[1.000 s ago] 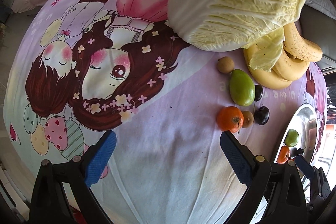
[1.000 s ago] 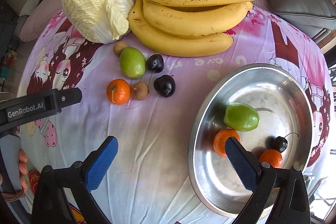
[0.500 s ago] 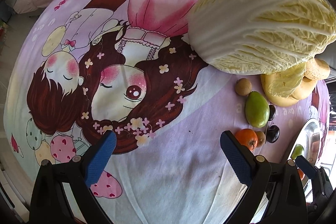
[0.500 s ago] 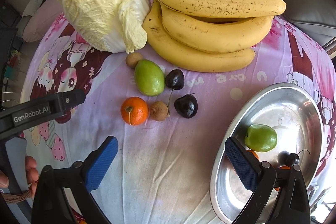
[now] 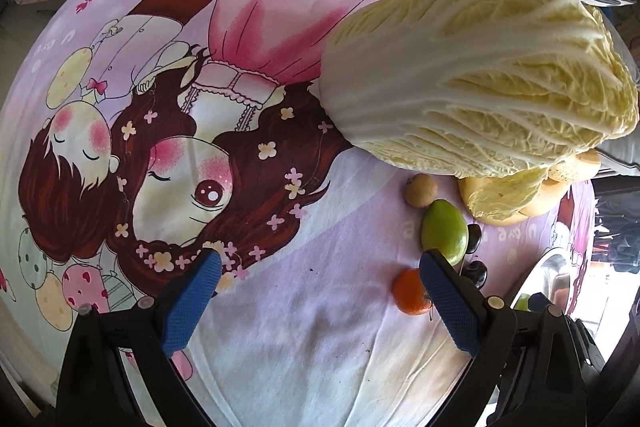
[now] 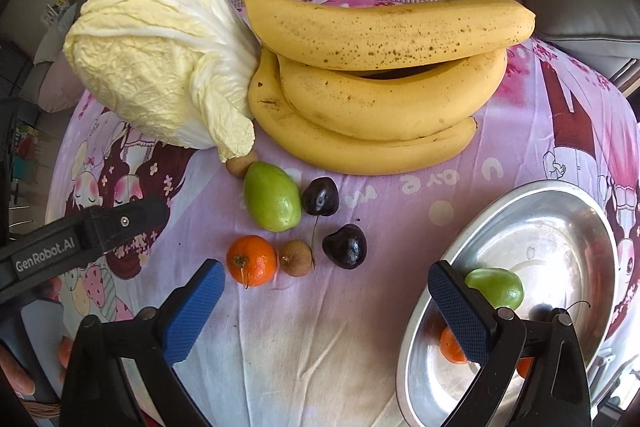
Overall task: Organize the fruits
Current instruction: 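Withdraw both grippers from the bowl toward the remaining fruit, then close the right gripper on a dark cherry while the left gripper approaches a green lime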
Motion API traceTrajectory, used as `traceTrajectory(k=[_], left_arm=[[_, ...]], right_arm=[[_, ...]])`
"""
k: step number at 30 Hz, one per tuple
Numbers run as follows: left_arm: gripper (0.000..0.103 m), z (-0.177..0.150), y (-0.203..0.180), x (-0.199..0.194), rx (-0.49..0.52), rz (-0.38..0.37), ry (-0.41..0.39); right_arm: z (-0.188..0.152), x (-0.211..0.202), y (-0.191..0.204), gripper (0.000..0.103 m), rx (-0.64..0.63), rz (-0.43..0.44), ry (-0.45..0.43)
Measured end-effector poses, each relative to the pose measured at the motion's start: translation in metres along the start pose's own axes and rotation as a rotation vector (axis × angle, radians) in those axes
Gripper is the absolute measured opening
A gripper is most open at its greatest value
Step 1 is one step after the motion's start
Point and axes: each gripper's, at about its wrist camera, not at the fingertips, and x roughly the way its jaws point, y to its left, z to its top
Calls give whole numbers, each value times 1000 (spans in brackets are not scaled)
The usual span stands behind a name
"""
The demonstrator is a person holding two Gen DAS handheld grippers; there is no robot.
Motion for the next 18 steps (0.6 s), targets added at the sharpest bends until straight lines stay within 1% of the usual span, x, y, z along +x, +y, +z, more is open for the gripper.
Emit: traceTrajectory(k=[3, 5, 7, 9, 11, 12, 13, 14, 16, 17, 18], left_arm=[[99, 1, 2, 2, -33, -20, 1], [99, 4, -4, 8, -41, -39, 3], [99, 9, -6, 10, -29, -39, 0], [99, 9, -16, 5, -20, -43, -11], [98, 8, -24, 5, -16, -59, -17], [97, 10, -26, 7, -16, -68, -16], [97, 12, -28, 8, -13, -78, -14], [96, 5, -38, 3, -8, -86, -11], [93, 6, -47, 6, 6, -98, -4], [90, 5, -53, 7, 13, -105, 0], [89, 6, -57, 10, 15, -112, 6]], right_arm=[[2, 0, -2, 101, 4, 6, -11], [4, 0, -4, 94, 13, 12, -17], [5, -1, -8, 89, 27, 21, -23], [7, -1, -10, 83, 36, 26, -28], [8, 1, -12, 74, 44, 32, -30], [9, 2, -14, 72, 49, 34, -31], [10, 3, -15, 66, 55, 37, -33], [10, 4, -16, 61, 61, 42, -35], [12, 7, -18, 56, 70, 49, -33], [14, 10, -17, 54, 73, 52, -33], [15, 11, -18, 53, 76, 58, -35]])
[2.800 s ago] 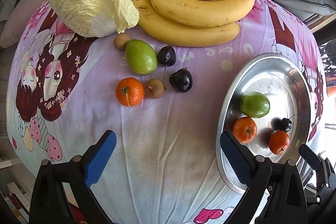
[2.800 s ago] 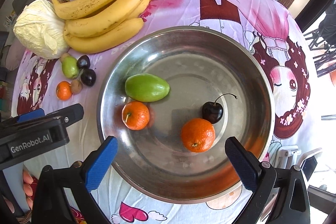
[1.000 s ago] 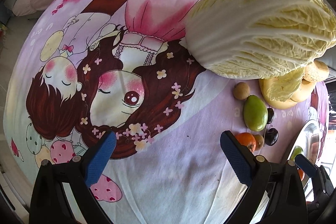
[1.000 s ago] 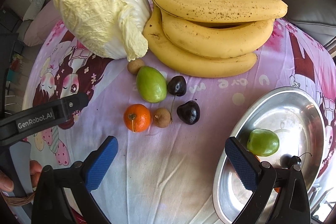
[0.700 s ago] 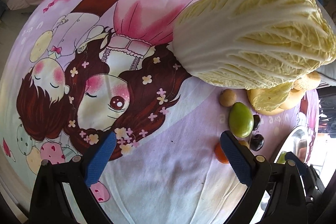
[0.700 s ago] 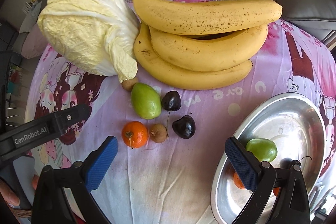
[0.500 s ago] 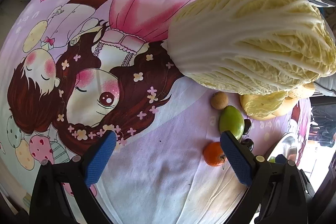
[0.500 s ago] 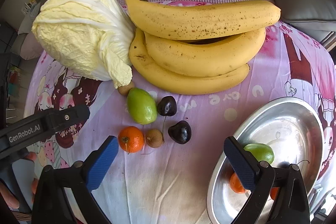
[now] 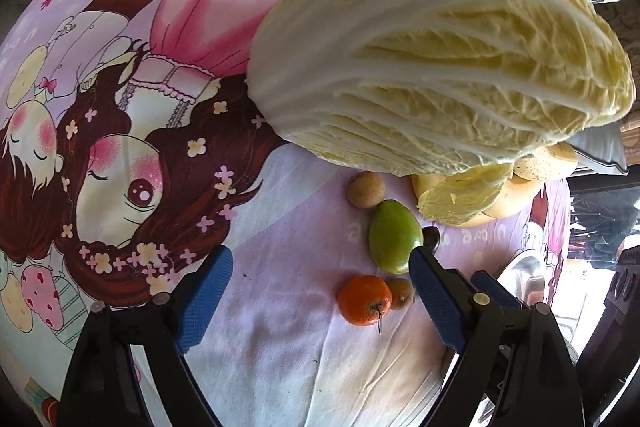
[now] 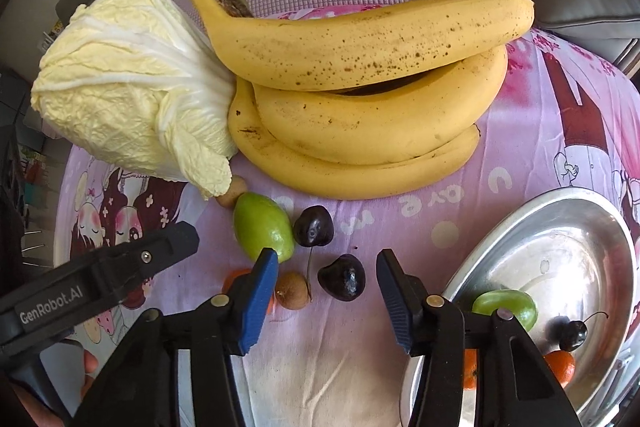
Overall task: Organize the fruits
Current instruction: 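Close the right gripper on a dark cherry while the left gripper approaches a green lime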
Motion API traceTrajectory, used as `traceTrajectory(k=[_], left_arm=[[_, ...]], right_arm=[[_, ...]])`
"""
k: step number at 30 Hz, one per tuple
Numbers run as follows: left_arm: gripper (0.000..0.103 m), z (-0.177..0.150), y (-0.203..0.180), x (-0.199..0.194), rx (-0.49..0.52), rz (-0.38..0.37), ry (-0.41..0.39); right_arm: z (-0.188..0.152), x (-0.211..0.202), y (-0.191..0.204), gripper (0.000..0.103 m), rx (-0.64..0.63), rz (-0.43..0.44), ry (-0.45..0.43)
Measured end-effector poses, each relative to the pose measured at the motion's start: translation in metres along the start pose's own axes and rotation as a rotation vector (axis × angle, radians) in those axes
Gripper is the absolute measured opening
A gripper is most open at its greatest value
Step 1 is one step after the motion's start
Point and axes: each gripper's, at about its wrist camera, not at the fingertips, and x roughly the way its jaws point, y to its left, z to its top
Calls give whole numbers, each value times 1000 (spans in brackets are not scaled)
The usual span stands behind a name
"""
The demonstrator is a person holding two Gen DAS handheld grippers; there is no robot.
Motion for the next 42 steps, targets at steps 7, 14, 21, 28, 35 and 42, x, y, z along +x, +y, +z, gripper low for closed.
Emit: traceTrajectory(k=[7, 14, 21, 28, 35, 42], left_arm=[[86, -10, -36, 23, 0, -22, 7], [83, -14, -60, 44, -18, -13, -9], [83, -4, -70, 49, -6, -14, -34], [83, -3, -54, 44, -15, -29, -40], [83, -2, -51, 42, -19, -40, -41], [83, -3, -54, 41, -18, -48, -36]], right_arm=[[6, 11, -5, 42, 20, 27, -7], [8, 25, -1, 34, 28, 58, -4], [12, 32, -2, 25, 57, 95, -1], [17, 34, -9, 25, 80, 112, 3], [16, 37, -24, 25, 109, 134, 9], [12, 41, -30, 24, 119, 144, 5]])
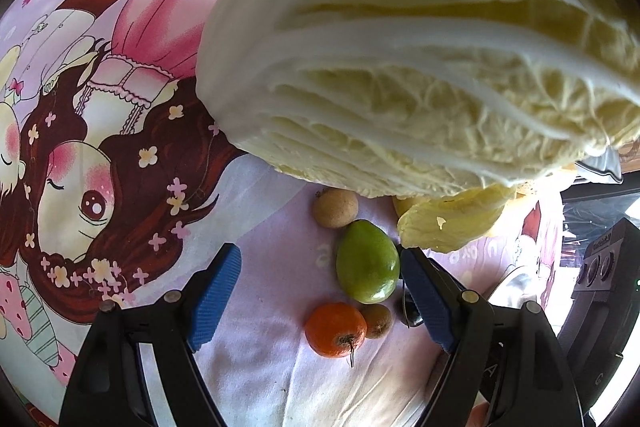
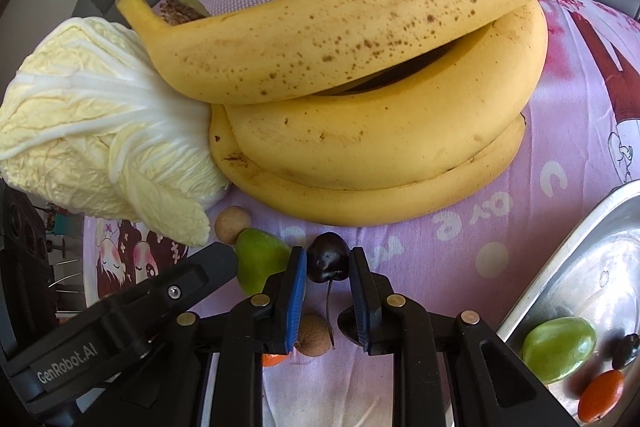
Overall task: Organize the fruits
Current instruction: 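Close the right gripper on a dark cherry while the left gripper approaches a green lime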
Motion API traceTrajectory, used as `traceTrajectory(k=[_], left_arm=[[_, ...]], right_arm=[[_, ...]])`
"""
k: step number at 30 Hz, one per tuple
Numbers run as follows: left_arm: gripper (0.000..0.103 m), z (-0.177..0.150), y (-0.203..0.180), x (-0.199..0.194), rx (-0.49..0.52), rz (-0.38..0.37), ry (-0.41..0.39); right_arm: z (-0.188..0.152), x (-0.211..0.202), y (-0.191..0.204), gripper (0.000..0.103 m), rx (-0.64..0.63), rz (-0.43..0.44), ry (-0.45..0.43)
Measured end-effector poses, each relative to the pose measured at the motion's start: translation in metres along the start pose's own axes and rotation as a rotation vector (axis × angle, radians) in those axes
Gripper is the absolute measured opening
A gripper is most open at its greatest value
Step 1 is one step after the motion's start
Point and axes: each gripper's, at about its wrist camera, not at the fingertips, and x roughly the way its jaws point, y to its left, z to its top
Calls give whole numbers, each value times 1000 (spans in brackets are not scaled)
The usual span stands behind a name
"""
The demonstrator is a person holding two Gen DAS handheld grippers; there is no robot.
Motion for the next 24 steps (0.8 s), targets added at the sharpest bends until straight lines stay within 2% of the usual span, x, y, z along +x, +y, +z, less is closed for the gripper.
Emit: traceTrajectory(k=[4, 14, 19, 24], left_arm=[[76, -1, 0, 1, -7, -13, 7], [75, -12, -3, 3, -28, -21, 10], [75, -26, -7, 6, -27, 0, 5], [68, -37, -20, 8, -1, 10, 5]], right_arm=[[-1, -2, -3, 23, 4, 7, 0], [0, -12, -20, 22, 29, 23, -6], [0, -19, -27, 22, 33, 20, -9], [-2, -22, -37, 22, 44, 26, -10]])
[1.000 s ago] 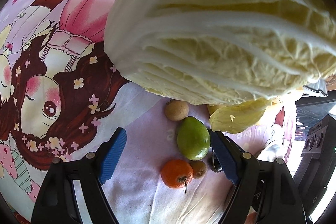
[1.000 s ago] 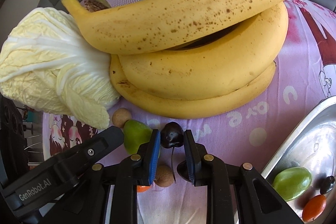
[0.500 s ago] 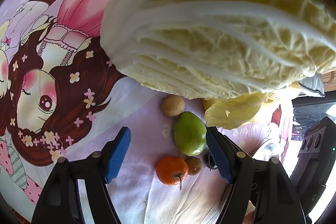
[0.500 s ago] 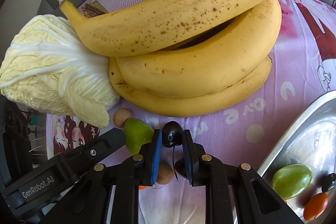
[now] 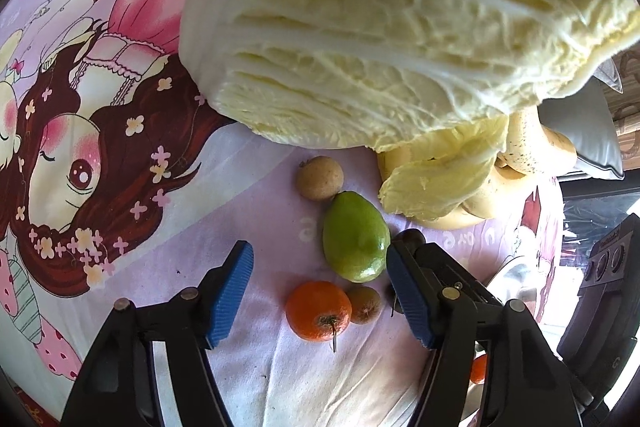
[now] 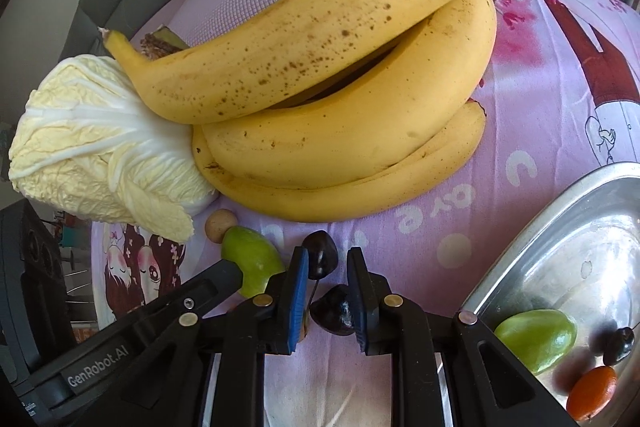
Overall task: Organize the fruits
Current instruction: 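Grasp the green lime with the left gripper while the right gripper lifts the cherry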
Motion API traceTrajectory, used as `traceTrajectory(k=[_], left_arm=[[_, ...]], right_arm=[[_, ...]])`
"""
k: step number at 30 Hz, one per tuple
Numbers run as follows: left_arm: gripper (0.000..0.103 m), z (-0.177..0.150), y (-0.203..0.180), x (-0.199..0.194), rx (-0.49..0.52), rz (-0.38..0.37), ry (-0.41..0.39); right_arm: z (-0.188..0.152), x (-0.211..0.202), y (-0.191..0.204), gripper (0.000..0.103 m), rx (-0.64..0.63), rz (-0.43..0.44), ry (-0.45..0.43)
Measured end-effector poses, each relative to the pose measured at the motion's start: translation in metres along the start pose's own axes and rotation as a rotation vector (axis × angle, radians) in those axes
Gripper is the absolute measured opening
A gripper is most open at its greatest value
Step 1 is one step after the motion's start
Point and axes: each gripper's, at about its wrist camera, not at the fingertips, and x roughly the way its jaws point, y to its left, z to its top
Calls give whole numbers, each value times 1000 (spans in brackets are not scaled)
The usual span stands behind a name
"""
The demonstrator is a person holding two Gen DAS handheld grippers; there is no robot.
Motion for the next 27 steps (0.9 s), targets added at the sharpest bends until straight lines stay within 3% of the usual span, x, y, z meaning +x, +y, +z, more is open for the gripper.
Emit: traceTrajectory(k=[9, 18, 22, 27], left_arm=[[52, -16, -20, 12, 21, -5, 4], [50, -18, -32, 21, 2, -42, 9], [41, -22, -32, 22, 1, -34, 7], [40, -13, -20, 19, -8, -41, 11]], right_arm=[[3, -9, -15, 22, 11, 1, -4], [8, -22, -31, 22, 26, -1, -7], [9, -28, -36, 22, 25, -2, -10], [9, -29, -33, 22, 22, -4, -12]])
